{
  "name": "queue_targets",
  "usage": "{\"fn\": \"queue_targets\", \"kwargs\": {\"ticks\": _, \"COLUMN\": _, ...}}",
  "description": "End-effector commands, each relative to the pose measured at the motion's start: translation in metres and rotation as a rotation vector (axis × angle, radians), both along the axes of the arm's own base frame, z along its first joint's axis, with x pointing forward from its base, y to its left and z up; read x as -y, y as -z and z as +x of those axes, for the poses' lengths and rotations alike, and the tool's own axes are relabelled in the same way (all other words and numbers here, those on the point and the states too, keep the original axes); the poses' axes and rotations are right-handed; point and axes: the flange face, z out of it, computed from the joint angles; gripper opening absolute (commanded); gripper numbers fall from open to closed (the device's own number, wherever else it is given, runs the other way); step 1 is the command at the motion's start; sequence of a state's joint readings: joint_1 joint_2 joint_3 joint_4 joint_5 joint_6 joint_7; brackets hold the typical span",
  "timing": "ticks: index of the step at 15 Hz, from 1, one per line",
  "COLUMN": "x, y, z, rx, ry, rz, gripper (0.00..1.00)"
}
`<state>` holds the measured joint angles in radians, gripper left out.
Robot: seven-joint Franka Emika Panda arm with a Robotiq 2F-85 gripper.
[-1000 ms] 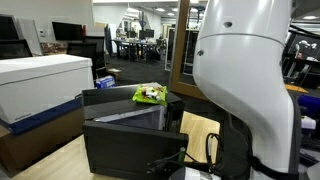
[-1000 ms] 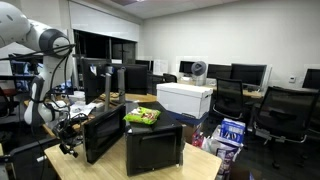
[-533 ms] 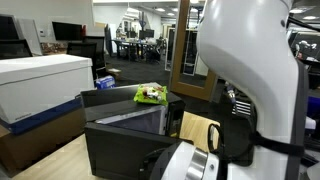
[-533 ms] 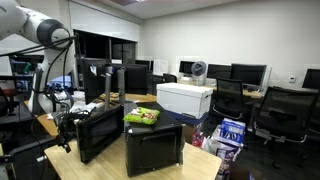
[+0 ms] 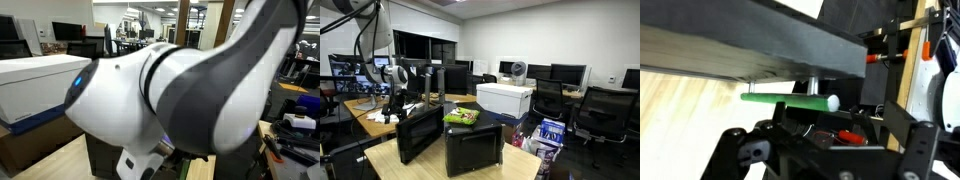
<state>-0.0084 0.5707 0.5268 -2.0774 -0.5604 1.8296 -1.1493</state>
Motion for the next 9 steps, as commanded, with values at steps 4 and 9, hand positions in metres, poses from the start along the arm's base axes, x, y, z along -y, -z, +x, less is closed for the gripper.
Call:
{"fn": "queue_targets", "kwargs": {"ticks": 4, "x": 0.019, "y": -0.062, "z": 0.029, "rx": -0.102, "ry": 0.184, "rz": 0.185, "gripper": 1.0}}
{"fn": "queue_targets", "kwargs": {"ticks": 9, "x": 0.037, "y": -0.076, "z": 0.073, "rx": 0.02, "ry": 0.496, "rz": 0.316, "gripper": 1.0}}
